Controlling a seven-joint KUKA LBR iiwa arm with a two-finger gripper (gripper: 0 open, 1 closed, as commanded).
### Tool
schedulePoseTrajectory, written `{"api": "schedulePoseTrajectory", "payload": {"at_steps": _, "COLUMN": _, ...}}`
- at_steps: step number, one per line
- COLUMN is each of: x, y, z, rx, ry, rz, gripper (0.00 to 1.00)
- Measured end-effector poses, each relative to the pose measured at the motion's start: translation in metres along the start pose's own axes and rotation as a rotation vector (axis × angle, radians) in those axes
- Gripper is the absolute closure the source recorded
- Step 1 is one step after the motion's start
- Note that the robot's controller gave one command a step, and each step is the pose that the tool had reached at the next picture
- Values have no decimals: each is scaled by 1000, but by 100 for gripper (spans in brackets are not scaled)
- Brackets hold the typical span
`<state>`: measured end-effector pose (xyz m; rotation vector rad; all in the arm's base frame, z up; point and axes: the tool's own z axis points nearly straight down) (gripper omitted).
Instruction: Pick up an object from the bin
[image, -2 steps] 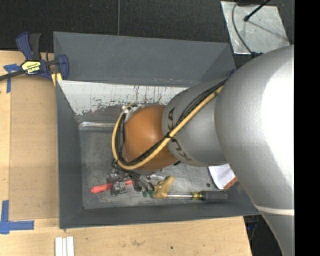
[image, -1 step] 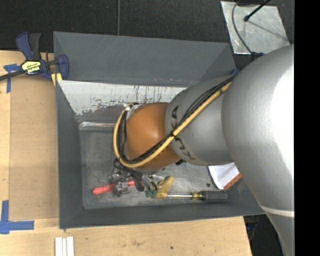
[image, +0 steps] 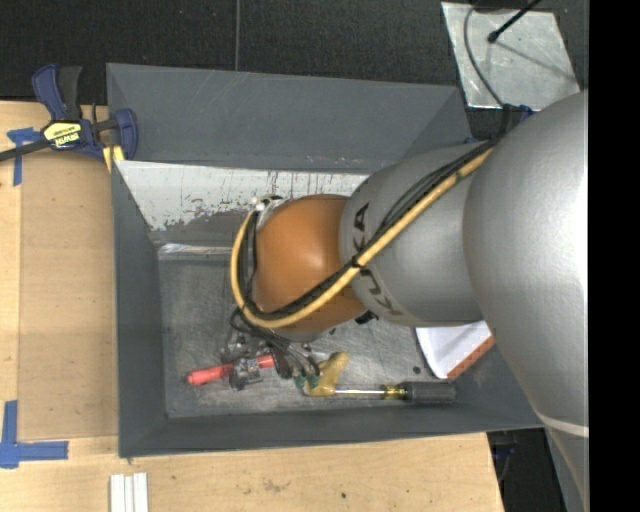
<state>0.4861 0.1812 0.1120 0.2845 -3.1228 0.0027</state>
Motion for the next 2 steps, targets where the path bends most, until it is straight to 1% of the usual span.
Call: {"api": "schedulePoseTrajectory", "payload": {"at_steps": 2, "x": -1, "y": 0, "z": -39, "rx": -1, "ry": -7, "rz": 0, "gripper": 100}}
